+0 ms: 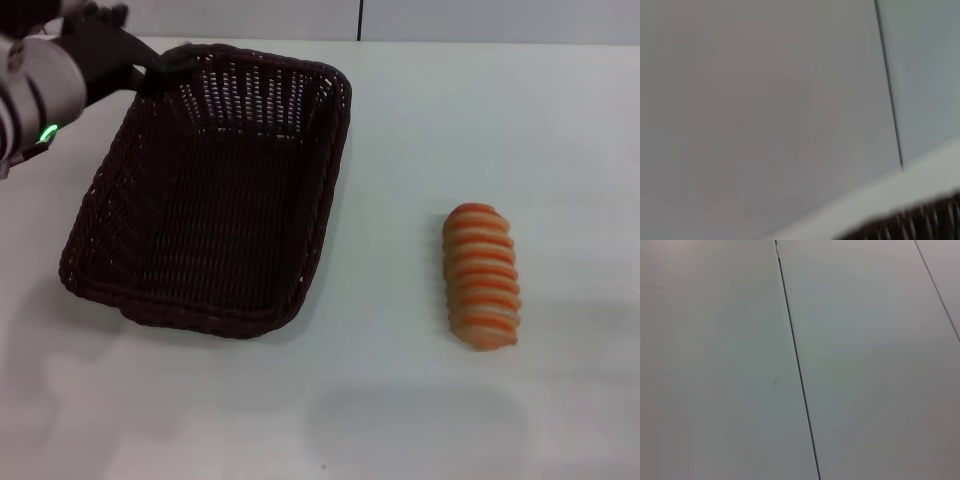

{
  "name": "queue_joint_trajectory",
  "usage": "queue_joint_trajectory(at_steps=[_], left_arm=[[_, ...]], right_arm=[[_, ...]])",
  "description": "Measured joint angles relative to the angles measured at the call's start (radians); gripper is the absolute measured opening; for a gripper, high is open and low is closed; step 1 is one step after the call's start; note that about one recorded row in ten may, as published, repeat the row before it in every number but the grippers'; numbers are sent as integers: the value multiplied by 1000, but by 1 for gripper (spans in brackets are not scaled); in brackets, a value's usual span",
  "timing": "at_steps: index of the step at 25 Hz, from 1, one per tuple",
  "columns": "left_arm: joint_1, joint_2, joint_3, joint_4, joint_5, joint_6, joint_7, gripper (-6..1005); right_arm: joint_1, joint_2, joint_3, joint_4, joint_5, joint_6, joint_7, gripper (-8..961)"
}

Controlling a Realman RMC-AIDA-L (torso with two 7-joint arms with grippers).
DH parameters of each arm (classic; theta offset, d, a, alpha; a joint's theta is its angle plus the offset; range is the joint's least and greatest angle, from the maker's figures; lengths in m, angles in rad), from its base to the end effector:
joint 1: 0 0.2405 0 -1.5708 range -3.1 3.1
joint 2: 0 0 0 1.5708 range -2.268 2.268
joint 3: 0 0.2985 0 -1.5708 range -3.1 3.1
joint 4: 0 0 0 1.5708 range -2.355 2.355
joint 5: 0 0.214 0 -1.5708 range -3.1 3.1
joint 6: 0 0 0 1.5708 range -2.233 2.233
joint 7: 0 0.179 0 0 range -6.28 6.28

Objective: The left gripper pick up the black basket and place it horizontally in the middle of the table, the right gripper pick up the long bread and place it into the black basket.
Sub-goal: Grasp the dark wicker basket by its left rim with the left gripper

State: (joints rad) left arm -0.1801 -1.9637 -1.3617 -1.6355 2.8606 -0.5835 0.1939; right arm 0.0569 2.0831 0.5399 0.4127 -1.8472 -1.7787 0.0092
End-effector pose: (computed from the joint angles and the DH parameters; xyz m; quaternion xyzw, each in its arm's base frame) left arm -0.2334 0.4034 0.0036 -0.8341 -0.2175 -0.0355 0.5057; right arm 0.3668 0.2248 0.0137 -0.4943 0.1807 0.4128 0.7434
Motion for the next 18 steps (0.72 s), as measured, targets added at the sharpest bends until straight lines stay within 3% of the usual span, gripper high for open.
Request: queue_joint_trajectory(at_steps=[3,4,7,18], left_arm=[[-75,-83,-142,-24,-54,-293,116,785],[-100,-97,-183,-24,-73,-373,146,785],[-145,-99,-220,-14,-104,-502,142,785],[-89,-101,-236,-6,-96,-425,109,786]], right_arm=[[0,0,0,0,-1,2,0,796],[0,0,0,0,-1,2,0,796],[0,0,0,-2,-2,9,0,797],[4,2,-14,-3,0,19,0,797]])
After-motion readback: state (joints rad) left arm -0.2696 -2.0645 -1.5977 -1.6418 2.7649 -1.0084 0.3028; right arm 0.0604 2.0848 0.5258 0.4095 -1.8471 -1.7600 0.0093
